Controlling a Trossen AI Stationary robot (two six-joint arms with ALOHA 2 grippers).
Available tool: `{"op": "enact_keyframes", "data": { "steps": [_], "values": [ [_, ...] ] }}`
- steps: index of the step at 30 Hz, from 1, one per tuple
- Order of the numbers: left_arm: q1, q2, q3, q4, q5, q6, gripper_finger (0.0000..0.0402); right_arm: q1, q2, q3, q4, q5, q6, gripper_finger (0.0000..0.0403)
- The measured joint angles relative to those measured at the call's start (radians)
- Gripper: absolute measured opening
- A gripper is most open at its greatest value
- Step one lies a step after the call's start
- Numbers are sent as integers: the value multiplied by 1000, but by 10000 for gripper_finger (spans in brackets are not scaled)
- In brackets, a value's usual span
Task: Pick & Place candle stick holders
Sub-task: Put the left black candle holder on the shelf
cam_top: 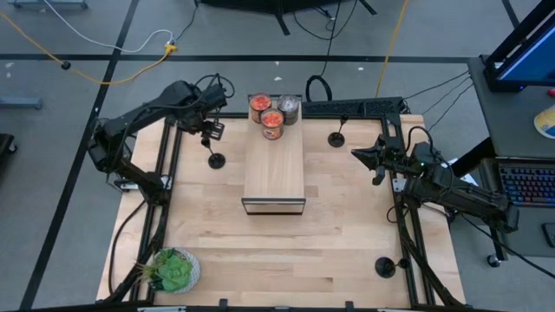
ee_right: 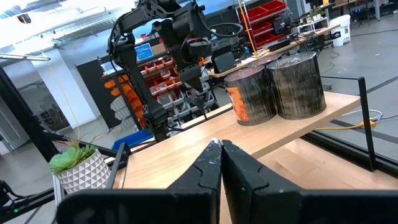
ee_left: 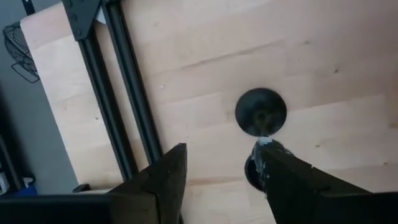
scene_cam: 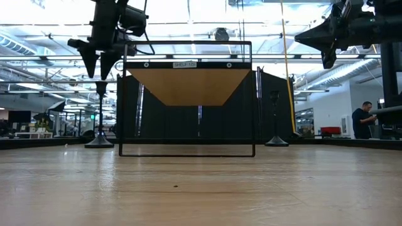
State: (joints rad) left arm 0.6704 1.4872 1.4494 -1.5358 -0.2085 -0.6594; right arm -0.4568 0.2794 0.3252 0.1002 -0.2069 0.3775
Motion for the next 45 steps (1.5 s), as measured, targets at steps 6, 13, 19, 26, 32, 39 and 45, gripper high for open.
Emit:
{"op": "enact_keyframes", "data": {
  "steps": [6, 13, 19, 26, 32, 39, 45],
  "values": [
    [3, 0, 0, 5, 1, 0, 198, 0, 0, 0, 0, 0, 0, 4],
    [3, 0, 0, 22, 2, 2, 198, 0, 0, 0, 0, 0, 0, 4],
    [3, 1, 0, 19, 2, 1, 198, 0, 0, 0, 0, 0, 0, 4],
    [3, 1, -46, 22, 27, -17, 198, 0, 0, 0, 0, 1, 0, 4],
    [10, -4, -87, 27, 25, -34, 198, 0, 0, 0, 0, 1, 0, 4],
    [11, -3, -87, 76, 41, -24, 198, 0, 0, 0, 0, 1, 1, 4],
    [11, -2, -87, 86, 51, -25, 198, 0, 0, 0, 0, 1, 2, 4]
  ]
}}
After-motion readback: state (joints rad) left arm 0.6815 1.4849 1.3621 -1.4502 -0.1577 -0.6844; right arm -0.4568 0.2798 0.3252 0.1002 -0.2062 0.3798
